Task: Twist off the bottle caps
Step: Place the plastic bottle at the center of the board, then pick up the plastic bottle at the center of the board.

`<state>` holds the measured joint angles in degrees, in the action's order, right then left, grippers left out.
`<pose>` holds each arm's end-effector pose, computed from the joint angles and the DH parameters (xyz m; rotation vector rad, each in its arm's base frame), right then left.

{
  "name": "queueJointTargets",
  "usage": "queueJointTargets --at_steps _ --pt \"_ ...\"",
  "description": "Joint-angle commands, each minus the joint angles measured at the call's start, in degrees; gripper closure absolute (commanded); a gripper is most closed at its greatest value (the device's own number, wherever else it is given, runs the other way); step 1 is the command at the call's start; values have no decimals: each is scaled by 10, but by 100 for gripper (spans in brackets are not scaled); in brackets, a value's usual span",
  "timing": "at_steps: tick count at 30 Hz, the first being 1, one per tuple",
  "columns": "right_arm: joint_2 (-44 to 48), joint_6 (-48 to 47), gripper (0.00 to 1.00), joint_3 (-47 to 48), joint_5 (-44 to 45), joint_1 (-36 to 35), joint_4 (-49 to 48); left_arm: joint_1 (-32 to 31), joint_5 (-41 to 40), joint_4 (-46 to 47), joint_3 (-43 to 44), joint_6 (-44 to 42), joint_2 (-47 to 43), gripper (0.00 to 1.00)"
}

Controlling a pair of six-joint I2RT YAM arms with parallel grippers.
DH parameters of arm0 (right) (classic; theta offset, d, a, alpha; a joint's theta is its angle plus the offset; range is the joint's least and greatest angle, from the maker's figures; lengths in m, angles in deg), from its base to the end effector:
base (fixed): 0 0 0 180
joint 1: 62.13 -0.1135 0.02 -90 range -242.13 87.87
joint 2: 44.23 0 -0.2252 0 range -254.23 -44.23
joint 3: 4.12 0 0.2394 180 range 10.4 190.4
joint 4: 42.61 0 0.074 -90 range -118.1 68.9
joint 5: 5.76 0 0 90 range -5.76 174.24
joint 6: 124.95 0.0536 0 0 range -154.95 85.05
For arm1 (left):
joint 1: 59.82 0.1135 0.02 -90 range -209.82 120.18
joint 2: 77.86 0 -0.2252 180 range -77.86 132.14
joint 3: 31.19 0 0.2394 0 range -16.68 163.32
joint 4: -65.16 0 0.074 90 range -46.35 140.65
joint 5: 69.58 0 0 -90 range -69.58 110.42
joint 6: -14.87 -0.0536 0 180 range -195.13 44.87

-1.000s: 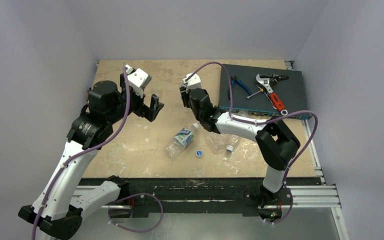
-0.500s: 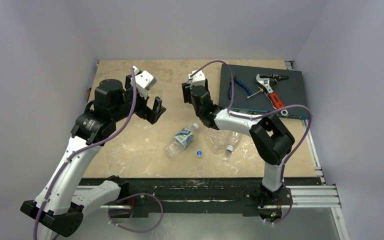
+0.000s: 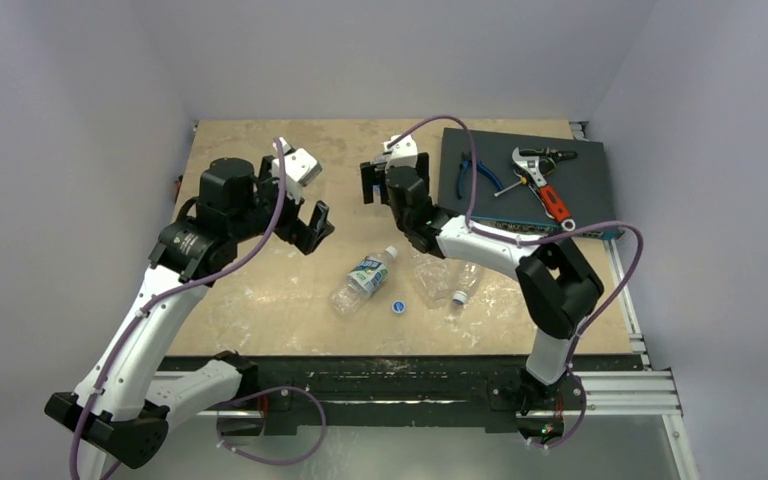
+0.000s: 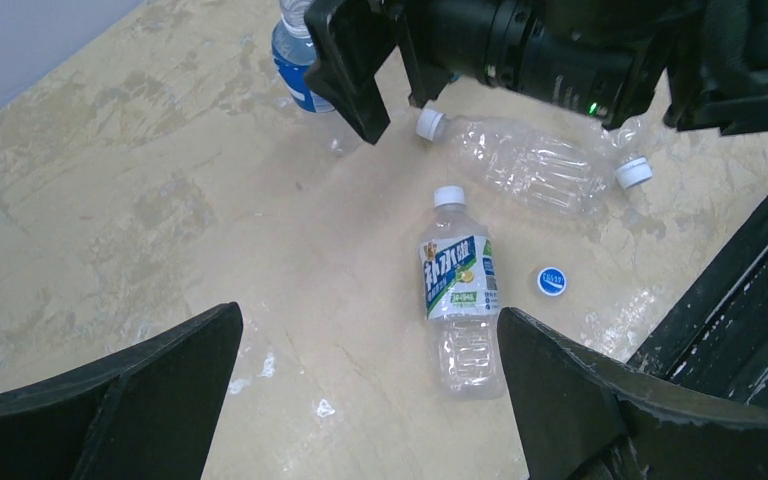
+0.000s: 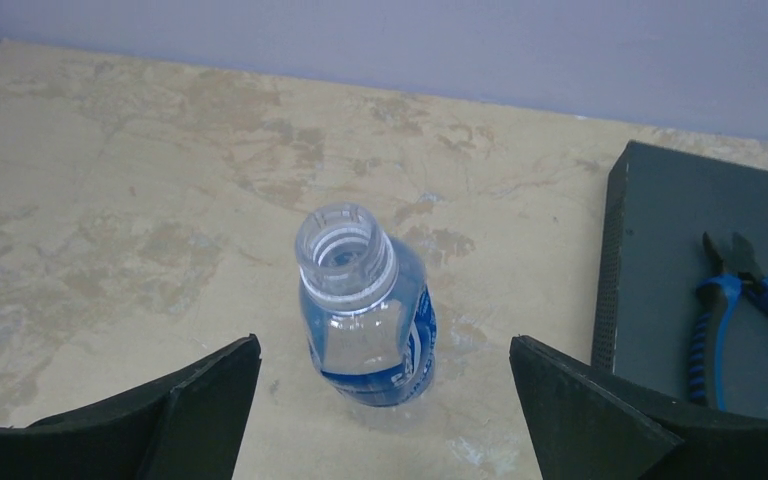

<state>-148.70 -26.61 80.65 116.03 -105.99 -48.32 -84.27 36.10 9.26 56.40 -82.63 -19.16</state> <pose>0.3207 0.2690 0.2220 -0.1618 1.7729 0.1530 0.1984 -0.1061 0.3645 0.7296 1.9209 -0.4637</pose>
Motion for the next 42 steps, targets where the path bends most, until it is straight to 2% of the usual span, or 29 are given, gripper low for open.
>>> queueJointTargets --at_steps 1,9,12,16,19,25,34,37,42 --pt "64 21 1 27 -1 -1 12 -2 25 -5 -13 -19 9 0" --pt "87 26 1 21 0 -1 27 -2 49 -14 -13 -26 22 0" --pt "123 37 1 11 12 -1 49 -2 68 -25 -25 -27 40 0" --pt "199 98 1 -25 23 0 101 -10 90 -38 -44 -2 104 0" --pt "273 144 1 -64 32 0 153 -34 61 -30 -53 27 156 0" --pt "386 197 1 -115 26 -1 255 -112 -16 47 -85 62 209 0" --pt "447 214 1 -128 19 1 311 -146 -60 110 -100 65 316 0" --pt "462 217 1 -136 14 0 317 -147 -81 131 -110 58 334 0" --pt "482 228 1 -151 15 0 324 -155 -69 165 -134 43 344 0"
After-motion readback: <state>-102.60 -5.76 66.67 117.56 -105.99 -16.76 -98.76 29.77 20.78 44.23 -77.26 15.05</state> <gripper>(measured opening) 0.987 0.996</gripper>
